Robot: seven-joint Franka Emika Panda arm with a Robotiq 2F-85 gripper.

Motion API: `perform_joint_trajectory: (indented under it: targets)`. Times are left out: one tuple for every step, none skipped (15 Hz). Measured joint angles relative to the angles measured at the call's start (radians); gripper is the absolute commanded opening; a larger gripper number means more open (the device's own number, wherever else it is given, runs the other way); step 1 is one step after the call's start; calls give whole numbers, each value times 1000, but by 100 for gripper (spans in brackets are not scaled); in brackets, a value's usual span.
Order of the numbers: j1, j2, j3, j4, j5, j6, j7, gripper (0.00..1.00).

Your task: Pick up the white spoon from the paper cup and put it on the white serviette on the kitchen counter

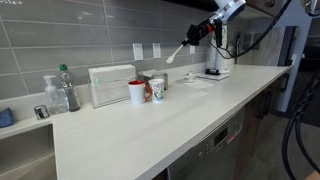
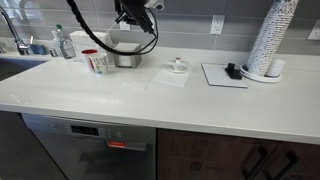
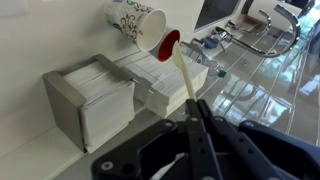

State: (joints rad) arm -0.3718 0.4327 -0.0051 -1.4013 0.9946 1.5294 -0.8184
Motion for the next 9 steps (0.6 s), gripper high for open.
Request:
perform_joint_trajectory:
  targets:
    - [-7,2,-20,-23,27,0,0,1]
    - [-12,5,-37,-46,52,0,-1,1]
    - [-17,8,-53,-69,73,0,-3,1]
    - [-21,12,-69,-93,91,0,-6,1]
    - [-25,16,-84,-116,106,0,-8,1]
    - [-28,21,-99,-139,117,0,-8,1]
    - [-31,28,-113,-160,126,0,-9,1]
    - [-34,35,-126,-179,132,1,-10,1]
    - [-37,44,-137,-195,137,2,-12,1]
